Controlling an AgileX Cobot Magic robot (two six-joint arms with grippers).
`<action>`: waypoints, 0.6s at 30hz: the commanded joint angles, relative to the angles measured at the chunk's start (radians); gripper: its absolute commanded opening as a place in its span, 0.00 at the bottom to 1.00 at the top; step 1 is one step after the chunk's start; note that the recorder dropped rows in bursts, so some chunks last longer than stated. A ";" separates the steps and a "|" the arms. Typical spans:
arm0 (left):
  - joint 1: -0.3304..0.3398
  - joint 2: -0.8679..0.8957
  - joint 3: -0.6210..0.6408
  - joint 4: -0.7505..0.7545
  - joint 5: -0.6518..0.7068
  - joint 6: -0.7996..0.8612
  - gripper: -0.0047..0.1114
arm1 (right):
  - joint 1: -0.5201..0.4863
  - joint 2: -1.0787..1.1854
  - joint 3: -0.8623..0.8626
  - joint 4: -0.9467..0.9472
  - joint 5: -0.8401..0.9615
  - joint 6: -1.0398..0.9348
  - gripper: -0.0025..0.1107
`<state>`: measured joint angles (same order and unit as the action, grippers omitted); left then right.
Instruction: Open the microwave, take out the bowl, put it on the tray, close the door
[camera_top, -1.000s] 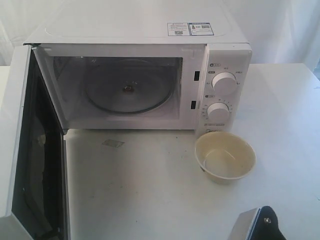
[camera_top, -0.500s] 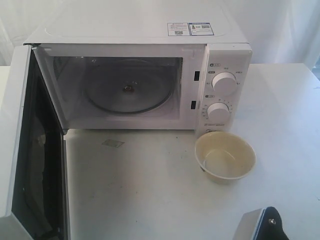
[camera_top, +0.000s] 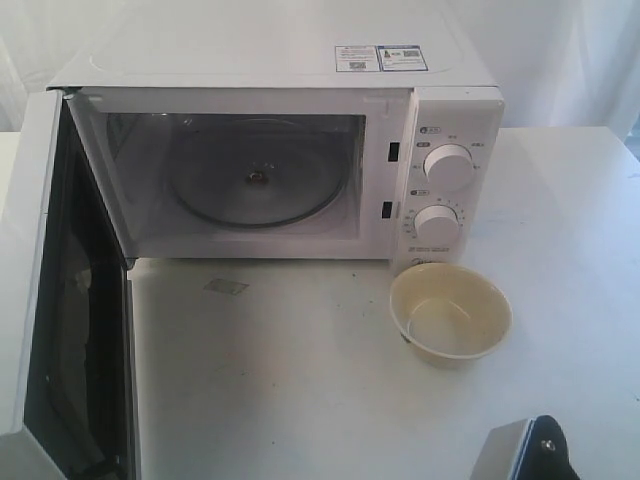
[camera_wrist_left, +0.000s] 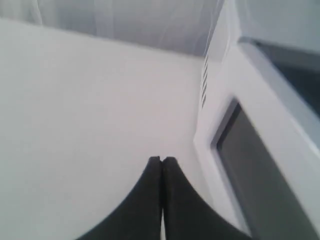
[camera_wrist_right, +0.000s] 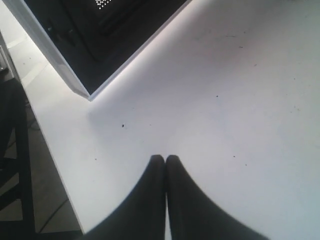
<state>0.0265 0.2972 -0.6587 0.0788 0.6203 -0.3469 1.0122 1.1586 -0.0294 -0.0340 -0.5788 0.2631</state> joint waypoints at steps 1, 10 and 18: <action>0.001 0.108 -0.100 -0.057 0.315 0.127 0.04 | 0.004 -0.006 0.006 -0.002 -0.030 0.004 0.02; 0.001 0.145 -0.102 -0.181 0.210 0.191 0.04 | 0.004 -0.006 0.008 -0.002 -0.028 0.004 0.02; 0.001 0.279 -0.096 -0.481 0.210 0.597 0.04 | 0.004 -0.006 0.008 -0.004 -0.067 -0.007 0.02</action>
<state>0.0265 0.5290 -0.7533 -0.2804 0.8305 0.1083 1.0122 1.1586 -0.0294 -0.0340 -0.6097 0.2631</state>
